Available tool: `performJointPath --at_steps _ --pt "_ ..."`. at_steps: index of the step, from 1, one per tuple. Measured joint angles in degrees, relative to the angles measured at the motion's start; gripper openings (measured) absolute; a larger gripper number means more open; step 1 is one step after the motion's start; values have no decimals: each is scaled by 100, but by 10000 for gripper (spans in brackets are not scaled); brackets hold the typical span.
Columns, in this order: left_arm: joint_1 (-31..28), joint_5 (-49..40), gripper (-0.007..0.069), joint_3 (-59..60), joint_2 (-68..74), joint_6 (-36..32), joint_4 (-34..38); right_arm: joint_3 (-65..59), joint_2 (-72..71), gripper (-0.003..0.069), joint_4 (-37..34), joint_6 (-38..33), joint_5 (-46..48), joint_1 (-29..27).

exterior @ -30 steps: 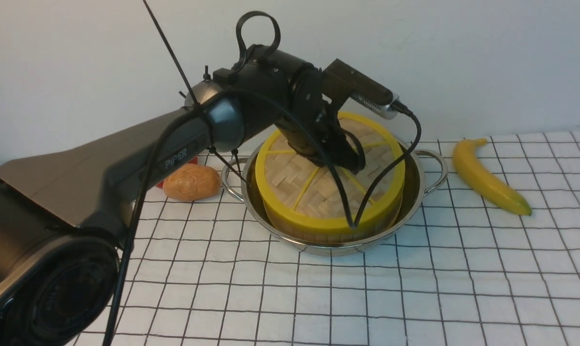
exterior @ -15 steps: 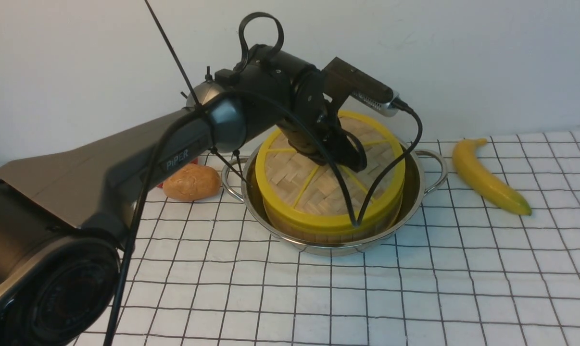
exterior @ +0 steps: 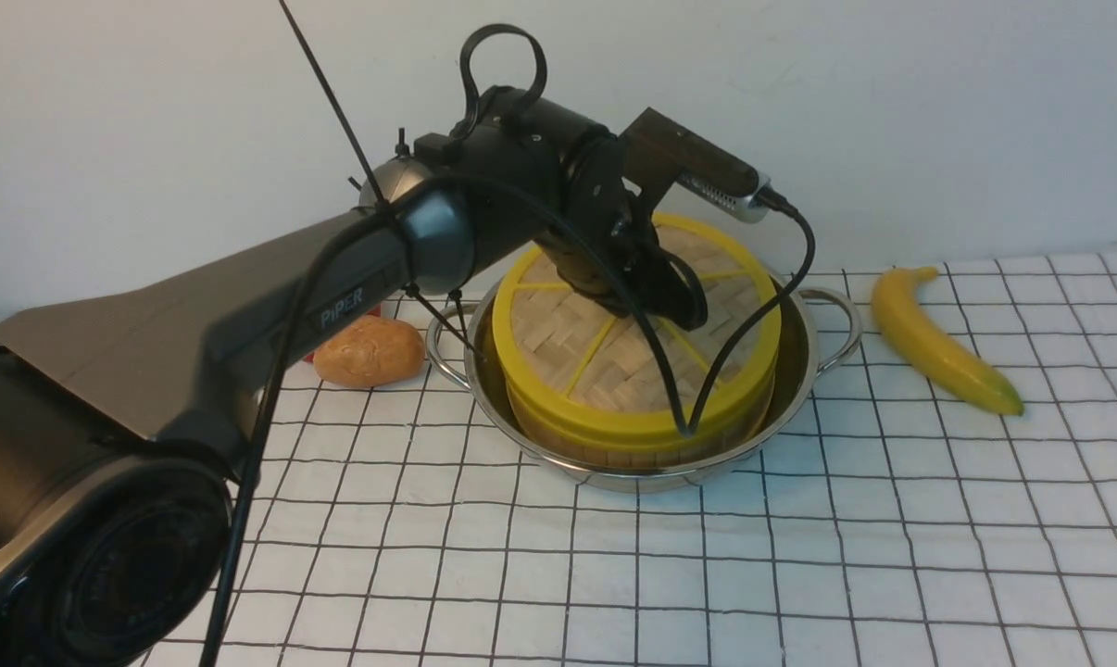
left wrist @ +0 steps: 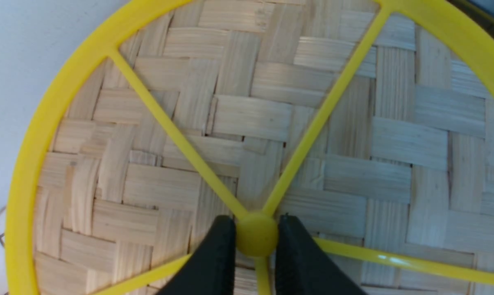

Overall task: Place the steamer in the pot on the white tablecloth, and put the lid on the steamer.
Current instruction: 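Place the yellow bamboo steamer lid onto the steamer in the pot with the left gripper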

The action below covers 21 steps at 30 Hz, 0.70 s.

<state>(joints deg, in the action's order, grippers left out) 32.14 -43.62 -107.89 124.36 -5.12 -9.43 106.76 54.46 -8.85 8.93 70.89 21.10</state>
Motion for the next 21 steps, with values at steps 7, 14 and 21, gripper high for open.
performJointPath --at_steps 7,14,21 --pt "0 17 113 0 75 0 -5 0 0 519 -108 -25 0 0" --pt "0 43 113 -20 131 0 -15 0 0 519 -133 -25 0 0" --pt "0 56 113 -26 137 6 -23 0 0 519 -138 -36 0 0"
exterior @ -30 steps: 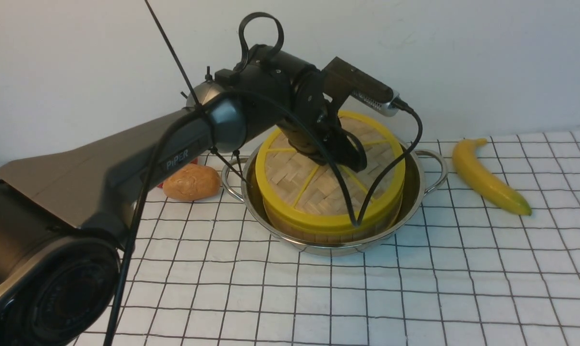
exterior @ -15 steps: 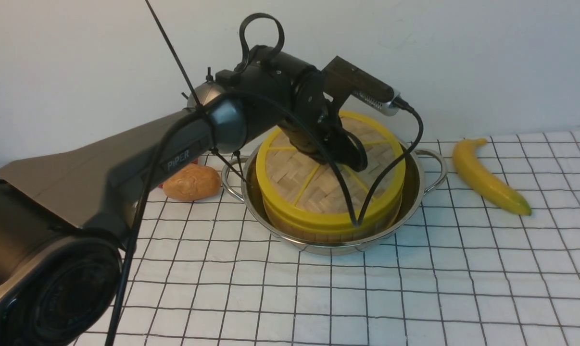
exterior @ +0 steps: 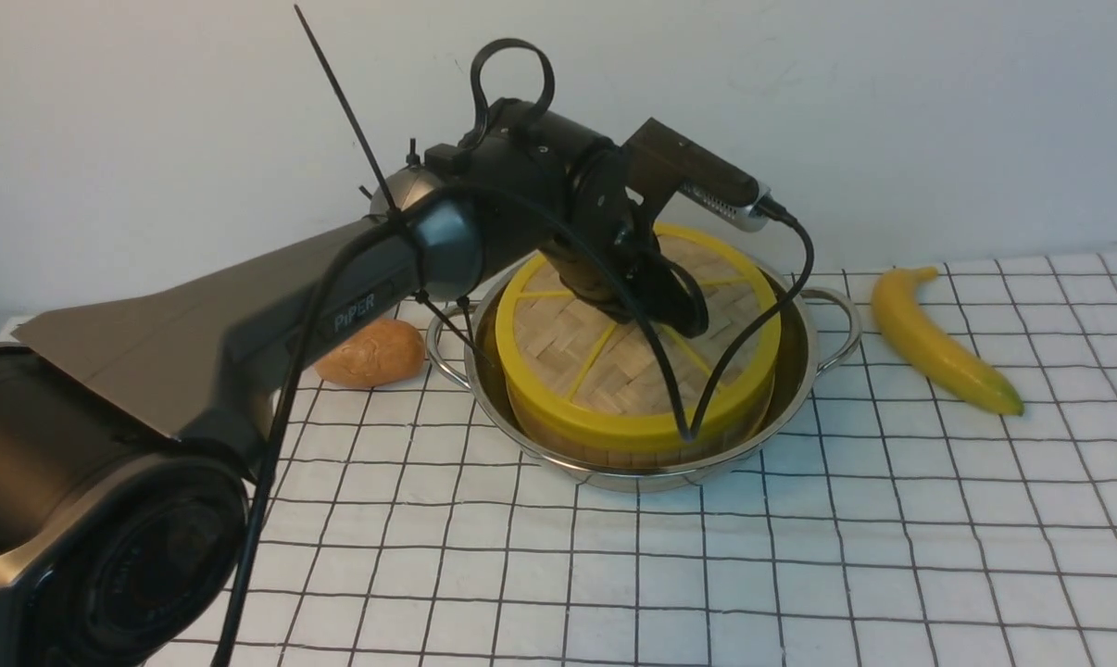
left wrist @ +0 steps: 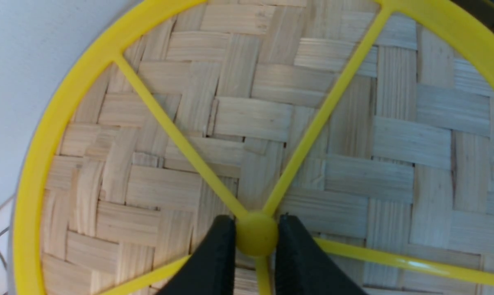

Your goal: Place the steamer in the pot on the white tablecloth, and put the lid on the steamer.

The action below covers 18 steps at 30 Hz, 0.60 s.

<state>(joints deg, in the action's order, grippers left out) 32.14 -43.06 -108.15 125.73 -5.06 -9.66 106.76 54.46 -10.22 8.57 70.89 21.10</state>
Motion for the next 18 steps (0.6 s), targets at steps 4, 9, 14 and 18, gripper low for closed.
performJointPath --at_steps 4,9,14,18 --pt "0 -5 156 0 0 0 -42 0 0 519 1 0 0 0" --pt "0 -72 342 0 -49 0 -229 0 0 519 1 0 0 0" --pt "0 -507 608 0 -532 126 -552 0 0 519 56 -7 0 0" --pt "0 -1063 649 0 -1082 342 -763 0 0 519 298 -169 0 0"
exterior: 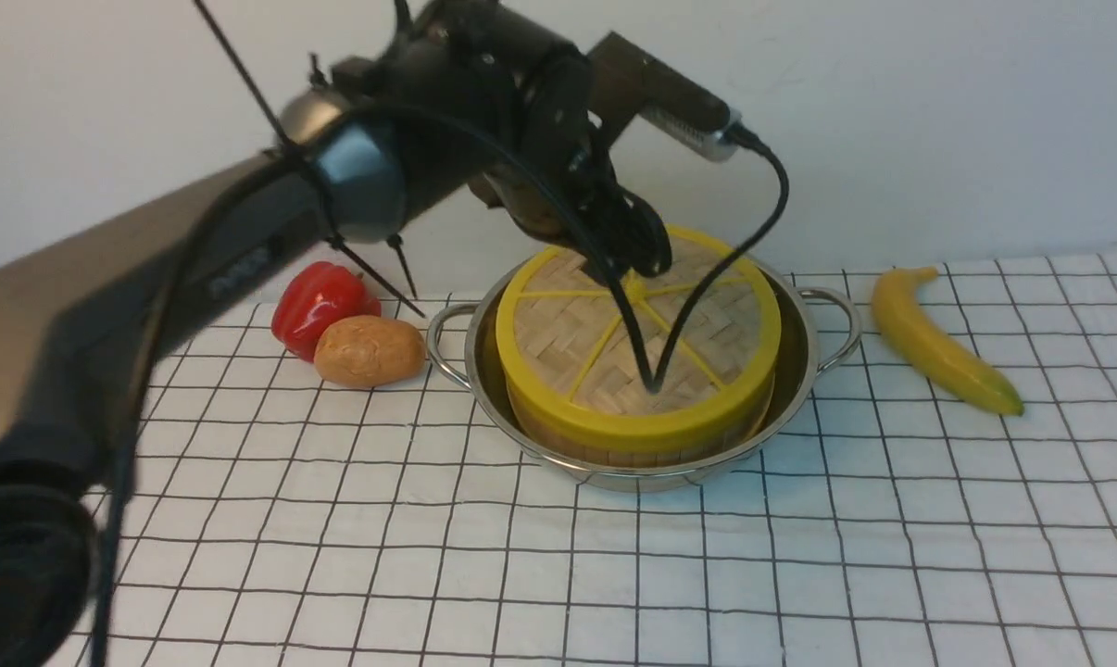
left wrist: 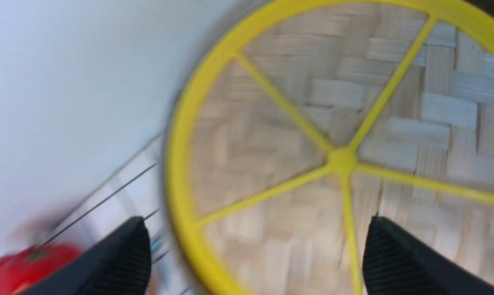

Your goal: Place the steamer in the pot on the white tablecloth, and put the lid on the steamer.

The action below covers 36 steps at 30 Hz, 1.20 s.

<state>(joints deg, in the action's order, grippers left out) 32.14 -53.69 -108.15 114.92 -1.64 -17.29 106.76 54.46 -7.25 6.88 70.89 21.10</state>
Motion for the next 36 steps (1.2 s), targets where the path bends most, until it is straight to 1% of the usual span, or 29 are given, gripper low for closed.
performJointPath --at_steps 1,2,5,8,9,10,12,14,15,16,17,18,19,23,27,29,31,32,33,34,36 --pt "0 -75 646 0 -109 32 -55 0 0 519 37 -25 0 0" --pt "0 -346 619 0 -366 76 -192 0 -5 513 167 -95 0 0" --pt "0 -936 501 0 -893 114 -398 -140 -120 477 518 -207 -26 0" --pt "0 -1345 317 0 -1409 109 -464 -634 -432 424 780 -253 -59 0" --pt "0 -1388 290 0 -1477 109 -465 -804 -537 408 851 -253 -59 0" --pt "0 -1533 182 0 -1756 109 -471 -1434 -913 360 1039 -253 -66 0" --pt "0 -1563 58 0 -2096 109 -457 -2100 -1297 314 1243 -247 -60 0" --pt "0 -1568 -3 36 -2434 81 -430 -3097 -1862 248 1468 -191 -138 0" --pt "0 -1568 -6 36 -2468 65 -430 -3189 -1916 242 1486 -170 -158 0" --pt "0 -1568 -23 181 -2794 57 -430 -3895 -2334 197 1620 -60 -377 0" --pt "0 -1568 -23 284 -2949 57 -423 -4308 -2595 171 1685 58 -547 0" --pt "0 -1568 -23 341 -2987 57 -416 -4464 -2698 162 1693 103 -585 0" --pt "0 -1568 -23 504 -3238 57 -416 -4909 -2996 136 1773 249 -835 0" --pt "0 -1574 -23 1534 -4205 40 -416 -6188 -3849 73 1908 607 -1437 0" --pt "0 -1467 -23 2676 -5180 40 -416 -6851 -4288 42 1938 642 -1683 0" --pt "0 -1279 -23 3232 -5620 60 -410 -7064 -4371 28 1938 655 -1711 0" --pt "0 -926 -22 4087 -6294 126 -373 -7238 -4387 11 1945 655 -1741 0" --pt "0 -868 -22 4230 -6406 164 -369 -7238 -4387 10 1945 655 -1749 0" --pt "0 -608 -22 4868 -6904 249 -353 -7342 -4387 2 1945 655 -1783 0" --pt "0 -584 -22 4935 -6958 249 -353 -7358 -4387 1 1951 655 -1783 0" --pt "0 -368 -22 5524 -7434 367 -329 -7392 -4387 -4 1951 655 -1788 0"
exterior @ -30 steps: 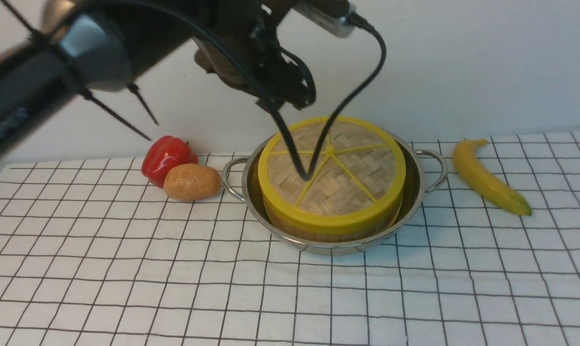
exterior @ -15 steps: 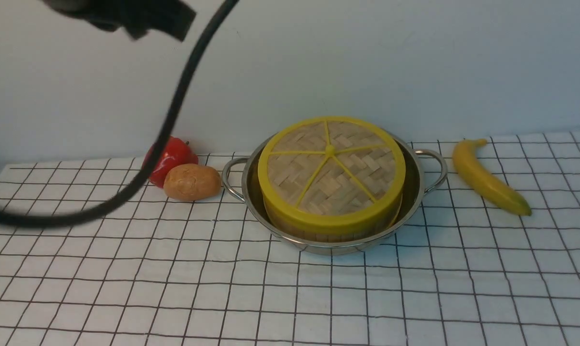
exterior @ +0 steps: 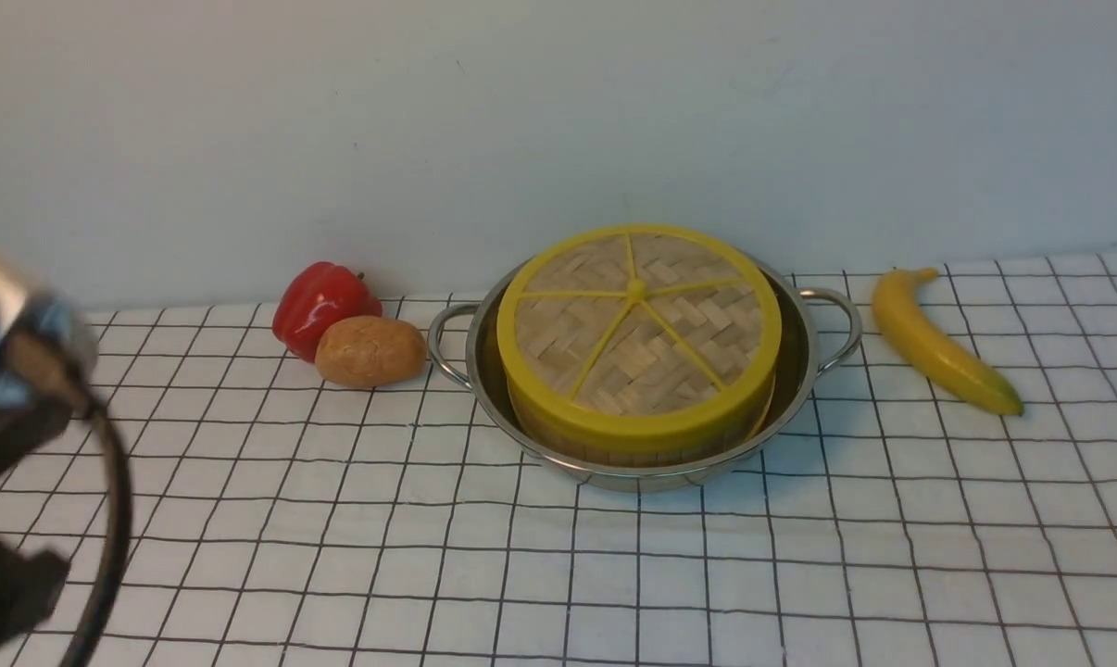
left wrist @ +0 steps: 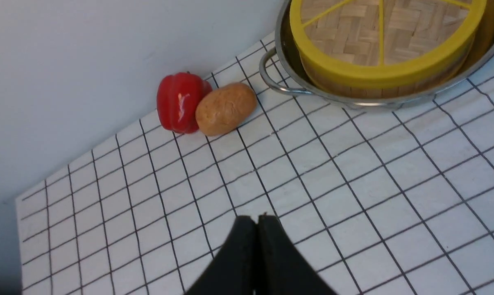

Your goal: Place the steamer in the pot on the white tablecloth, and put the lid on the steamer.

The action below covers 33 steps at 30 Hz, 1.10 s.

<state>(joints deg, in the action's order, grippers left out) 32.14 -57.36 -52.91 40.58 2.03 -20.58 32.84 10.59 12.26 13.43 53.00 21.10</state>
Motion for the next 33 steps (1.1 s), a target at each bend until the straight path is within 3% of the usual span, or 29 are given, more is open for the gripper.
performJointPath --at_steps 7,30,33 --pt "0 324 -22 1397 -1450 357 87 -19 0 -6 36 28 -45 0" --pt "0 330 1 1539 -1914 392 305 -19 0 52 -3 240 -34 0" --pt "-313 497 8 1620 -2039 187 167 -19 0 67 -8 247 -28 0"
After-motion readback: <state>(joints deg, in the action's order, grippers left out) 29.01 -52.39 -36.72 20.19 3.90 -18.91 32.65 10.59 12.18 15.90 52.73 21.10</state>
